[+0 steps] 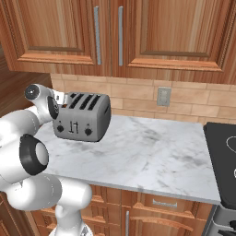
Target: Start the toaster. Once the lever pops up, take the bread to the plate on the dining counter.
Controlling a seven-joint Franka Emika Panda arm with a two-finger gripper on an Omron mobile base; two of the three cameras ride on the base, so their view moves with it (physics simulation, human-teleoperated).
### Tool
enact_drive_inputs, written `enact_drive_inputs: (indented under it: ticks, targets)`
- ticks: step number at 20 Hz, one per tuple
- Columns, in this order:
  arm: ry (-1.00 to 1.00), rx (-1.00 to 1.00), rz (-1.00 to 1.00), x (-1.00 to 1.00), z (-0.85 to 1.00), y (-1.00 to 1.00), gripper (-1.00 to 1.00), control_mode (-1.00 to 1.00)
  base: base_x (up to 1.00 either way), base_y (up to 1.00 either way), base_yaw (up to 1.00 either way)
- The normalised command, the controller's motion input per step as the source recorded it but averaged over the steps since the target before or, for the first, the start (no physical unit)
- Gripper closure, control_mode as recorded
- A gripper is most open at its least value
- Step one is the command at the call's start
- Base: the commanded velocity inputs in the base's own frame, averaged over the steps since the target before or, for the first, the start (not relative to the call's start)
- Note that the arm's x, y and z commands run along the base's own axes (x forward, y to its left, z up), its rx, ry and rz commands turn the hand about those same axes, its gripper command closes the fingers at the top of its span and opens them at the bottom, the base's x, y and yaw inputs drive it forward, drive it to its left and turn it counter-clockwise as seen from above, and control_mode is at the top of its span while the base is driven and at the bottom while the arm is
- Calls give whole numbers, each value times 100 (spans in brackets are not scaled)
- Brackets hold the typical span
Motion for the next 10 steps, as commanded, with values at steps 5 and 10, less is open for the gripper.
enact_drive_inputs:
  ticks: [5, 10]
  targets:
    - [0, 0, 0, 0, 0, 0, -100, -100, 0, 0, 0]
    - [0, 0, 0, 0, 0, 0, -100, -100, 0, 0, 0]
